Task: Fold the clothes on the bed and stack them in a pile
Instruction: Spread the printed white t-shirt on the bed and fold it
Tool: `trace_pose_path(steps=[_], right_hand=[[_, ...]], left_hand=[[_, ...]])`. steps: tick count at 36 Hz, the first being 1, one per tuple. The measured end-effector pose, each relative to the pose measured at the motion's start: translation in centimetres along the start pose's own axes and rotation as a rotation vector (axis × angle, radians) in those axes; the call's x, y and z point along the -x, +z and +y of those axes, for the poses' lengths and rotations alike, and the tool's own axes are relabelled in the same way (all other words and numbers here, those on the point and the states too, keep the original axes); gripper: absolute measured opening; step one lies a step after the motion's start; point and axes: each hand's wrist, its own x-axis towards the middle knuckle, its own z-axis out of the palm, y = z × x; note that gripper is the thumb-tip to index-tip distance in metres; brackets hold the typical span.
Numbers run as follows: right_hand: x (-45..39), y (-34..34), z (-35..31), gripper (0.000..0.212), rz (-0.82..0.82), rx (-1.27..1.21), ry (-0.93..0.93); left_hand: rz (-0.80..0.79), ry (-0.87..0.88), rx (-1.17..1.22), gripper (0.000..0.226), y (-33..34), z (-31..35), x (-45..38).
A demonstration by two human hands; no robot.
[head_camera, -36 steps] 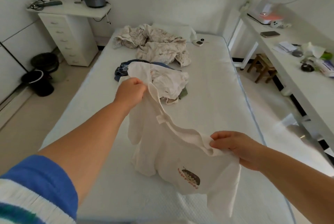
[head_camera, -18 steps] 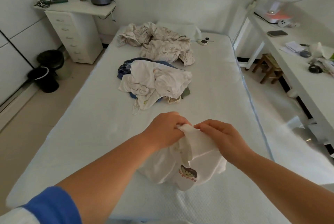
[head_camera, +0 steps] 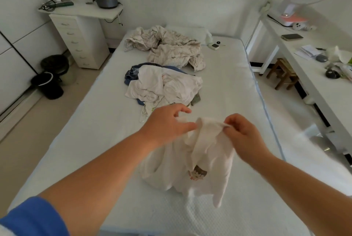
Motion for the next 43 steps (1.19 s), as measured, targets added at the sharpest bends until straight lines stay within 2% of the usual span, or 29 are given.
trace_pose_path(steps=[2, 5, 8, 9, 12, 15, 18, 22, 25, 28, 30, 32, 36, 38, 40, 43], right_hand=[[-1.3, -1.9, 0.6, 0.023, 0.09, 0.101, -0.002], [-3.2, -5.4, 1.5, 0.017, 0.172, 0.221, 0.026], [-4.2, -8.6, 1.3, 0.015, 0.204, 0.278, 0.055], [-4.3, -9.4, 0.9, 0.017, 0.197, 0.277, 0.06], [-4.3, -11.4, -0.8, 0.023, 0.184, 0.238, 0.064], [-3.9, -13.3, -2.3, 0.029, 0.164, 0.212, 0.086], [-3.6, -14.9, -2.9, 0.03, 0.149, 0.392, 0.111], [-2.8, -16.8, -2.1, 0.022, 0.244, 0.592, 0.123], [-1.5, -17.6, -0.2, 0.013, 0.373, 0.615, 0.19], [0.0, -17.6, 2.4, 0.019, 0.521, 0.579, 0.304], [0.8, -17.3, 3.8, 0.025, 0.606, 0.496, 0.364], [1.7, -16.5, 4.8, 0.028, 0.682, 0.311, 0.389], [3.9, -15.1, 7.6, 0.028, 0.704, 0.001, 0.529], [4.9, -15.2, 7.9, 0.025, 0.626, -0.058, 0.535], [5.8, -15.9, 7.9, 0.023, 0.484, -0.008, 0.536], [7.5, -17.8, 9.7, 0.024, 0.303, 0.138, 0.594]], left_hand=[[-0.049, -0.04, -0.111, 0.047, -1.7, -1.2, -0.6], [-0.172, -0.131, -0.225, 0.058, -4.3, -3.0, -1.5], [-0.311, -0.199, -0.203, 0.068, -5.9, -4.0, -2.4], [-0.346, -0.196, -0.181, 0.063, -6.1, -3.9, -2.7], [-0.389, -0.114, -0.2, 0.021, -6.5, -3.3, -4.2], [-0.304, -0.033, -0.32, 0.035, -6.1, -2.4, -6.2], [-0.134, 0.074, -0.414, 0.037, -5.5, -1.2, -7.9], [0.071, 0.133, -0.308, 0.041, -4.3, -0.1, -9.7], [0.078, 0.138, -0.141, 0.046, -3.3, 0.4, -10.5], [0.052, 0.148, -0.079, 0.055, -2.3, 0.8, -11.2], [-0.011, 0.161, -0.061, 0.061, -1.7, 0.8, -12.0], [-0.129, 0.171, -0.013, 0.064, -1.2, 0.6, -12.5], [-0.465, 0.057, -0.004, 0.053, 1.0, 0.1, -14.0], [-0.591, -0.048, 0.065, 0.035, 0.9, -0.3, -14.5], [-0.68, -0.155, 0.196, 0.014, 0.4, -0.9, -15.1], [-0.757, -0.149, 0.068, 0.003, 2.3, -0.8, -16.0]])
